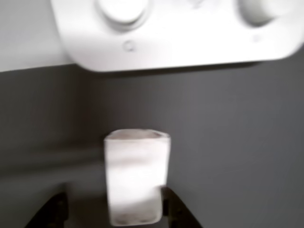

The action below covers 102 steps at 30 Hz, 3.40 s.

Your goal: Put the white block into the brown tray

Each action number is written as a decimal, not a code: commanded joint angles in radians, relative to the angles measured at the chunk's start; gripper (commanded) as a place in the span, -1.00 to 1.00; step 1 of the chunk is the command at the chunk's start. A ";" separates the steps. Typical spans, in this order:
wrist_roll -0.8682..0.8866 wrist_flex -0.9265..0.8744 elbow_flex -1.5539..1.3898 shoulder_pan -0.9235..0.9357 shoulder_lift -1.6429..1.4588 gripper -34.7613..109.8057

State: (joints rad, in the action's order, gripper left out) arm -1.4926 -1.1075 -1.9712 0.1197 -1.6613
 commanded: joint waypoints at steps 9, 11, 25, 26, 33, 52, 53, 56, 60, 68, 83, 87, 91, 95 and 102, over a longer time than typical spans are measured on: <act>-0.003 0.081 0.035 -0.008 0.021 0.10; -0.003 0.092 0.035 -0.008 0.026 0.10; -0.014 0.115 0.035 -0.008 0.051 0.09; -0.015 0.117 0.035 -0.008 0.052 0.09; -0.014 0.114 0.023 -0.008 0.057 -0.06; 0.043 0.041 0.006 -0.009 0.040 -0.31; 0.046 0.031 0.008 -0.009 0.032 -0.33; 0.086 -0.006 0.008 0.000 -0.003 -0.41; 0.137 -0.051 0.008 0.009 -0.055 -0.44; 0.299 -0.127 -0.003 0.021 -0.149 -0.51; 0.827 -0.133 0.026 0.186 -0.285 -0.52; 0.974 -0.189 0.089 0.272 -0.296 -0.52; 1.072 -0.293 0.160 0.371 -0.288 -0.52; 1.101 -0.310 0.190 0.466 -0.265 -0.52; 1.106 -0.314 0.276 0.669 -0.187 -0.52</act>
State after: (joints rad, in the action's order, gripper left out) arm -0.3942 -1.4189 -1.7641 0.7118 -1.8577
